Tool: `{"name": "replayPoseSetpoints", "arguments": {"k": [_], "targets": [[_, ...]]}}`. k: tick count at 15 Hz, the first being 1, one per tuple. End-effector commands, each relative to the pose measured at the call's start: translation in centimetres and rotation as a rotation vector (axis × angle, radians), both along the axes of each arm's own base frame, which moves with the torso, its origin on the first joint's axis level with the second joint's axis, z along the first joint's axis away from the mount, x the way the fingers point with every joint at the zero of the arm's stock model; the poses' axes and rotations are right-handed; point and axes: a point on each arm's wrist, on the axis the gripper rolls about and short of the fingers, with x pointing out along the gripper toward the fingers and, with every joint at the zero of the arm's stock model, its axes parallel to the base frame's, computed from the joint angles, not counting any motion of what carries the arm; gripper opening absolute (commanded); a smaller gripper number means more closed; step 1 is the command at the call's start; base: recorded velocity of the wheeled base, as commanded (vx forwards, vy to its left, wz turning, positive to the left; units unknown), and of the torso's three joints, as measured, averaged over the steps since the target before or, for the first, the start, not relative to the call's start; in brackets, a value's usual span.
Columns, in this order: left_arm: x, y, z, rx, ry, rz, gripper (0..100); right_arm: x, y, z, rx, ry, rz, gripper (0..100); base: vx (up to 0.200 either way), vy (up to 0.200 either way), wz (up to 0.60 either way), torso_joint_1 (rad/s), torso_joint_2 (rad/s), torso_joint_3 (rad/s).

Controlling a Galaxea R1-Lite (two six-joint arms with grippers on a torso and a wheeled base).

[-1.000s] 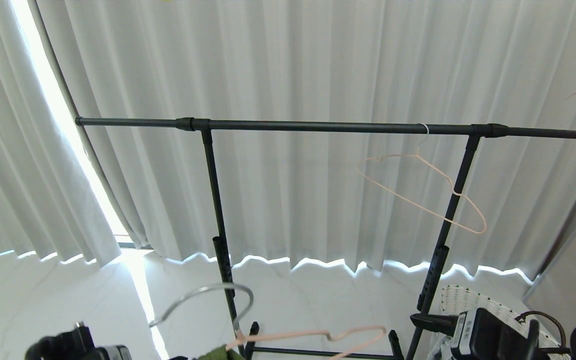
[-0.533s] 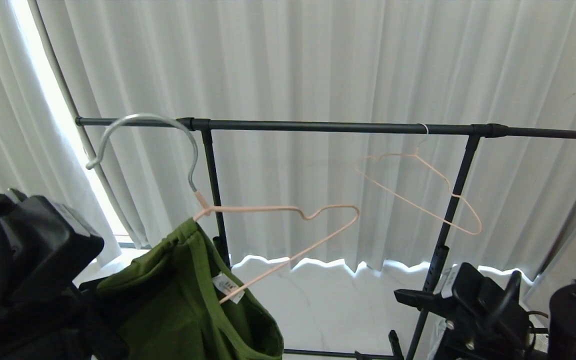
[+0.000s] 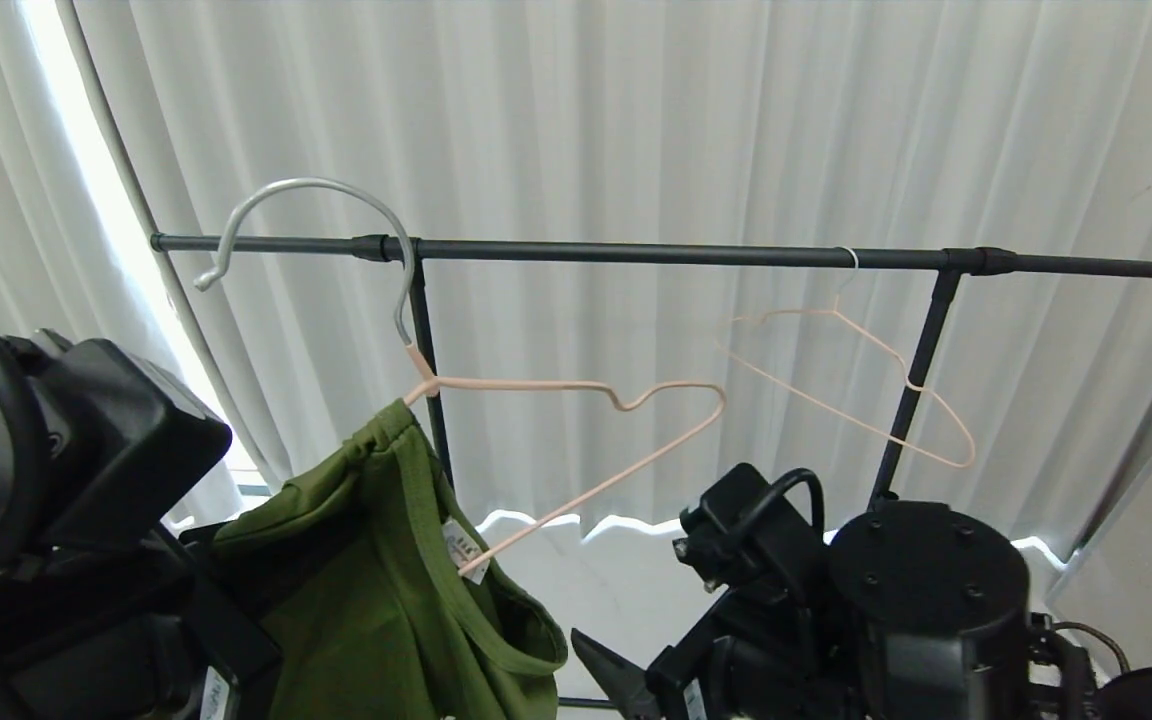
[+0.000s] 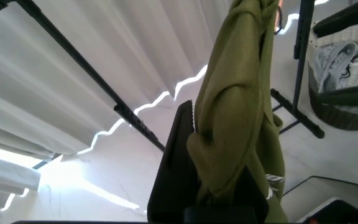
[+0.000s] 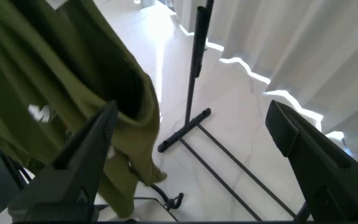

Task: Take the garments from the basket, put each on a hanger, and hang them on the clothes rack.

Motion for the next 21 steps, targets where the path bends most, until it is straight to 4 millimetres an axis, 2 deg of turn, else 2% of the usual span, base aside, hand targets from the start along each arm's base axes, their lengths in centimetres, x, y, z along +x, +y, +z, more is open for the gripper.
{"name": "replayPoseSetpoints", "arguments": {"k": [1,4,7,9,11,14,15,18,20,21], "targets": [[-0.1,-0.2,0.0,0.001,0.000,-0.011,0,0.4,1.9,-1.5,-0.036,0.016,0.011,100,0.000,0.000,0.00,0.000,0.00,0.000],[-0.2,-0.3,0.1,-0.003,-0.002,-0.022,0,0.7,2.7,-2.2,-0.050,0.022,0.013,100,0.000,0.000,0.00,0.000,0.00,0.000],[-0.2,-0.3,0.1,-0.005,-0.002,-0.024,0,0.6,2.6,-2.6,-0.070,0.026,0.014,100,0.000,0.000,0.00,0.000,0.00,0.000],[-0.2,-0.3,0.2,-0.019,-0.013,-0.021,0,0.4,2.0,-4.1,-0.144,0.017,-0.056,100,0.000,0.000,0.00,0.000,0.00,0.000],[-0.2,-0.3,0.2,-0.022,-0.015,-0.021,0,0.3,0.4,-4.9,-0.197,0.020,-0.089,100,0.000,0.000,0.00,0.000,0.00,0.000],[-0.3,-0.1,-0.1,-0.017,-0.011,-0.018,0,1.1,-2.8,-5.2,-0.276,-0.002,-0.136,100,0.000,0.000,0.00,0.000,0.00,0.000],[-0.6,0.3,-0.4,-0.013,-0.009,-0.018,0,1.8,-4.2,-5.0,-0.286,-0.007,-0.177,100,0.000,0.000,0.00,0.000,0.00,0.000],[-1.3,1.2,-1.5,0.006,-0.002,-0.032,0,3.5,-6.6,-4.2,-0.270,-0.012,-0.280,100,0.000,0.000,0.00,0.000,0.00,0.000],[-1.8,1.4,-2.2,0.022,0.004,-0.056,0,4.2,-7.3,-3.7,-0.261,-0.022,-0.314,100,0.000,0.000,0.00,0.000,0.00,0.000],[-2.4,1.7,-3.2,0.057,0.010,-0.086,0,4.4,-7.7,-3.5,-0.256,-0.026,-0.331,100,0.000,0.000,0.00,0.000,0.00,0.000]]}}
